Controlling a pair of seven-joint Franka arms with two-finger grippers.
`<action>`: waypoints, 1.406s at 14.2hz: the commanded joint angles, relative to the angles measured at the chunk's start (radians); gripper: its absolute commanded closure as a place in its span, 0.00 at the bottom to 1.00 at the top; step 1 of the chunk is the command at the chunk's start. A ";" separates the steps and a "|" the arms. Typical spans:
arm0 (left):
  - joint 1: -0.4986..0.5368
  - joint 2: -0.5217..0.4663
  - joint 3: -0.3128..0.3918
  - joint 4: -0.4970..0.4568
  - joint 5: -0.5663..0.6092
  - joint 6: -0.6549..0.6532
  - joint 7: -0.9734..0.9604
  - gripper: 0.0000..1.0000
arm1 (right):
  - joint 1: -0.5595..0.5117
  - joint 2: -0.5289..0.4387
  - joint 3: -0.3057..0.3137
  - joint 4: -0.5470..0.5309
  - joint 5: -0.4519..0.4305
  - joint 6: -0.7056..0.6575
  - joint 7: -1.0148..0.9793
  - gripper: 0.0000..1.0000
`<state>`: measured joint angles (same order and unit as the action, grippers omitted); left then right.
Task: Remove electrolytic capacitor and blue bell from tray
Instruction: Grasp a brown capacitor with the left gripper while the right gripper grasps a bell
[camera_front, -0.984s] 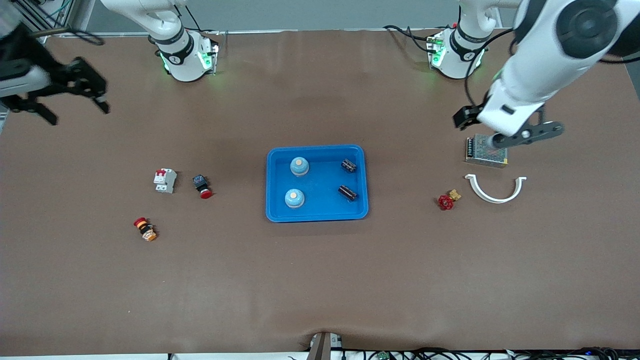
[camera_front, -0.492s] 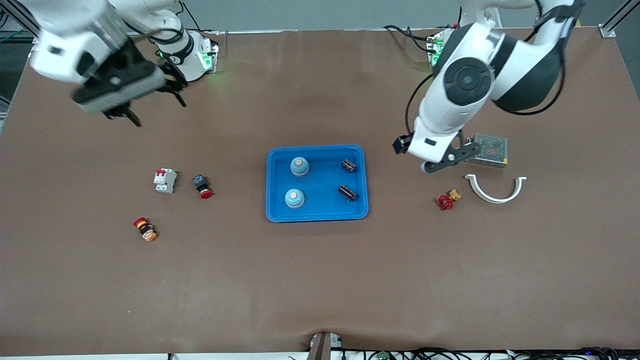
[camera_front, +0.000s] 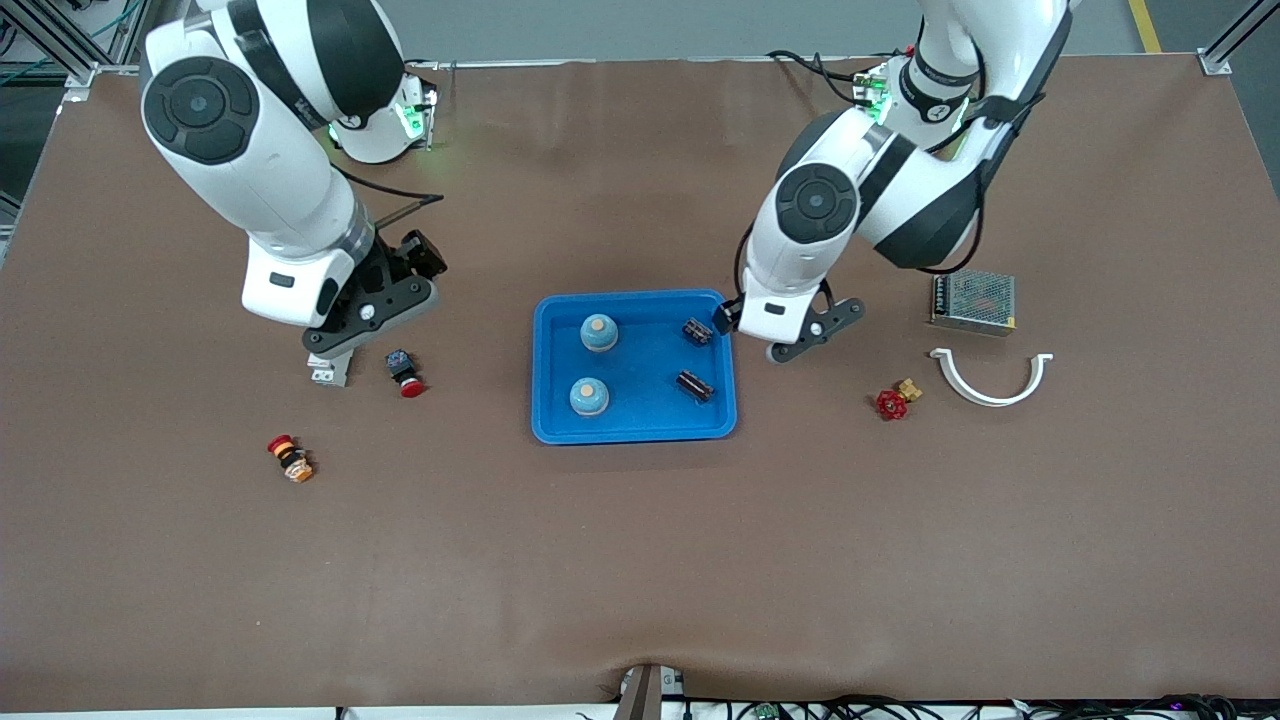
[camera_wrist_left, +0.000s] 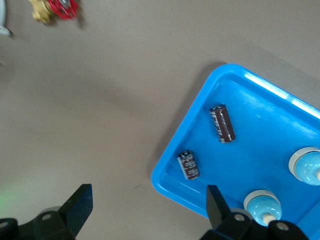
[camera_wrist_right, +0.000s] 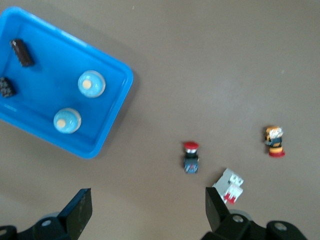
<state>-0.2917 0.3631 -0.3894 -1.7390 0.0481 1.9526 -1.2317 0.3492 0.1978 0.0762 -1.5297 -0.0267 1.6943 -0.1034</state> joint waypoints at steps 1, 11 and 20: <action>-0.038 0.054 0.003 -0.008 -0.010 0.070 -0.081 0.02 | 0.001 0.012 -0.007 0.016 -0.015 -0.002 -0.064 0.00; -0.107 0.221 0.004 -0.065 -0.004 0.296 -0.334 0.30 | 0.106 0.047 -0.009 -0.171 0.047 0.258 0.457 0.00; -0.116 0.330 0.012 -0.065 -0.004 0.408 -0.468 0.43 | 0.243 0.127 -0.009 -0.273 0.047 0.446 0.698 0.00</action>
<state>-0.3976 0.6764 -0.3851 -1.8052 0.0481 2.3224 -1.6681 0.5530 0.3011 0.0748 -1.8015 0.0161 2.1132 0.5370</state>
